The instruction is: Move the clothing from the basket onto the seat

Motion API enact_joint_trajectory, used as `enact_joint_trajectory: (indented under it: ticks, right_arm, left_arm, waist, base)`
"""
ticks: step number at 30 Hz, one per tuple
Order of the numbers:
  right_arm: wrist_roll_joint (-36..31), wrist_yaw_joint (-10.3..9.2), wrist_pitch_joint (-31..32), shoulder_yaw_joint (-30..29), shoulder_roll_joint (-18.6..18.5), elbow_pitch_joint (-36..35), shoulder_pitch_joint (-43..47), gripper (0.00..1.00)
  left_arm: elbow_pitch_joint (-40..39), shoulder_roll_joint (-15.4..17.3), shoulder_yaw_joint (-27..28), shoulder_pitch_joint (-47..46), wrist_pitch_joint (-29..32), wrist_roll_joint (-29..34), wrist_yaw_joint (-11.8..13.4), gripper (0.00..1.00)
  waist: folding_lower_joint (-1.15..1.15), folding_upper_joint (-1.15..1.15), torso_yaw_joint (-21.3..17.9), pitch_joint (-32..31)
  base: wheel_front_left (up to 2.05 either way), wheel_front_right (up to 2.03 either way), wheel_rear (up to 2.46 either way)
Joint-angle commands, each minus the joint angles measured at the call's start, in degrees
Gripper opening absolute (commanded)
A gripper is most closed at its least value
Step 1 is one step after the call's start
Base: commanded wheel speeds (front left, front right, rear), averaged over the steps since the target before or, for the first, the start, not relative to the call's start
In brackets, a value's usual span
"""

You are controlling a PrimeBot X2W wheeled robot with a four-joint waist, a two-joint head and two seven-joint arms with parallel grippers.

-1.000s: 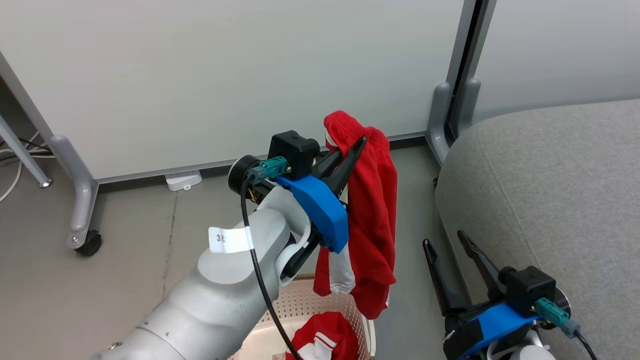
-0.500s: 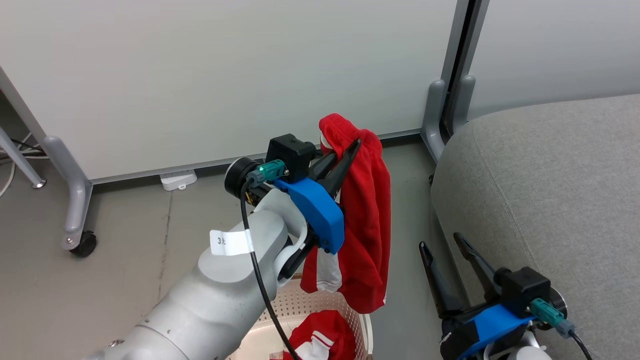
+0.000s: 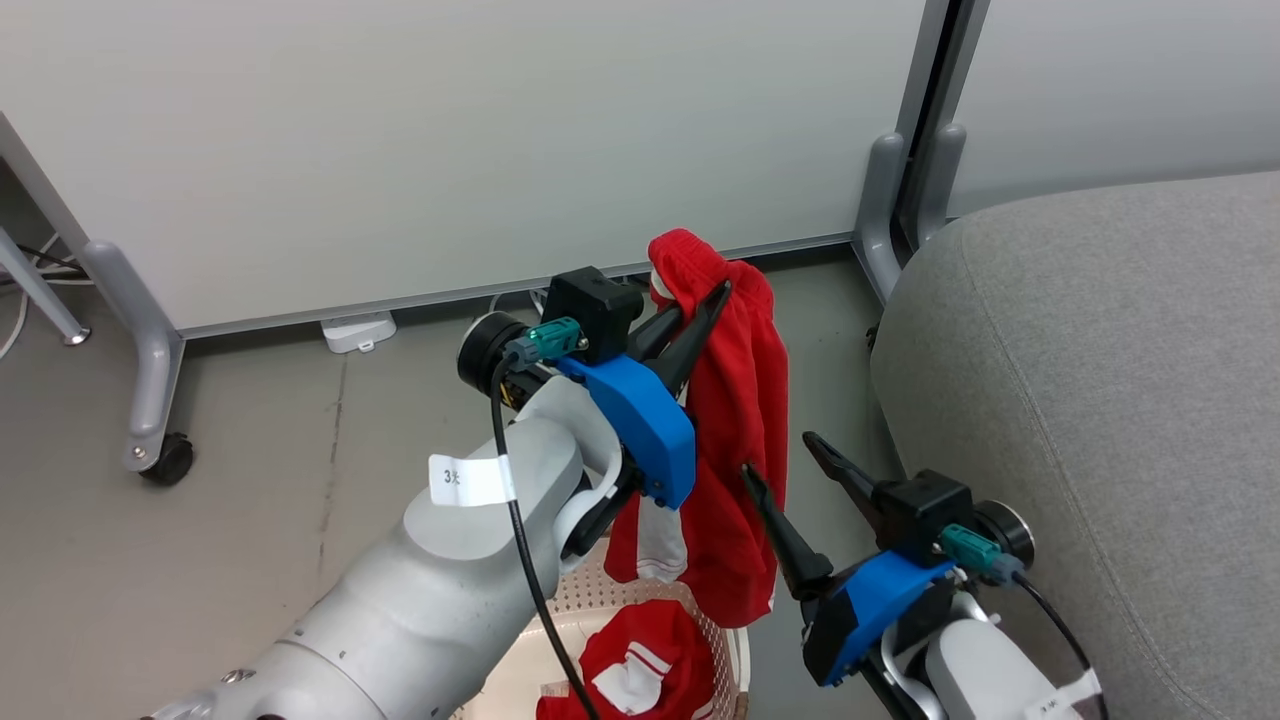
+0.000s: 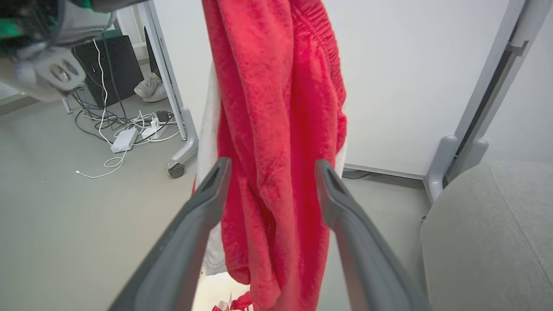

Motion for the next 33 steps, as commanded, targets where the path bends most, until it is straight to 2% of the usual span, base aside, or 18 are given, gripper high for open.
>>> enact_joint_trajectory:
  ticks: [1, 12, 23, 24, 25, 26, 33]
  right_arm:
    - [0.8, 0.01, -0.7, 1.0, -0.1, 1.9, -1.8, 1.0]
    - [10.9, 0.01, -4.1, 9.9, -0.1, 18.4, -14.4, 1.0]
    - [17.6, 0.01, -6.8, 17.3, -0.1, 27.8, -21.8, 1.0]
    - [18.2, 0.01, -6.8, 17.8, -0.1, 28.2, -22.1, 0.8]
    - [18.8, 0.01, -6.9, 18.4, -0.1, 28.5, -22.5, 0.29]
    - [19.3, 0.01, -6.9, 18.9, -0.1, 28.8, -23.0, 0.0]
    - [20.5, 0.01, -7.2, 20.6, -0.1, 29.2, -24.0, 0.0]
  left_arm:
    - [0.0, 0.0, -0.2, -0.9, -0.3, -0.3, -0.1, 0.0]
    - [-0.7, 0.0, -3.1, -1.9, -0.5, -2.2, -0.1, 0.0]
    - [-1.5, 0.0, -4.9, -2.5, -0.7, -3.8, -0.1, 0.0]
    - [-1.5, 0.0, -5.1, -2.5, -0.7, -4.0, -0.1, 0.0]
    - [-1.6, 0.0, -5.2, -2.5, -0.8, -4.1, -0.1, 0.0]
    - [-1.6, 0.0, -5.3, -2.6, -0.8, -4.2, -0.1, 0.0]
    - [-1.0, 0.0, -5.5, -2.4, -1.0, -4.7, -0.1, 0.0]
  waist:
    - [0.0, 0.0, 0.1, 0.3]
    - [0.0, 0.0, 0.7, 0.8]
    - [0.0, 0.0, 1.3, 0.5]
    - [0.0, 0.0, 1.3, 0.5]
    - [0.0, 0.0, 1.4, 0.5]
    - [0.0, 0.0, 1.4, 0.4]
    - [0.0, 0.0, 1.6, 0.0]
  base:
    - [0.0, 0.0, 0.0]
    - [0.0, 0.0, 0.0]
    - [0.0, 0.0, 0.0]
    - [0.0, 0.0, 0.0]
    - [0.0, 0.0, 0.0]
    - [0.0, 0.0, 0.0]
    - [0.0, 0.0, 0.0]
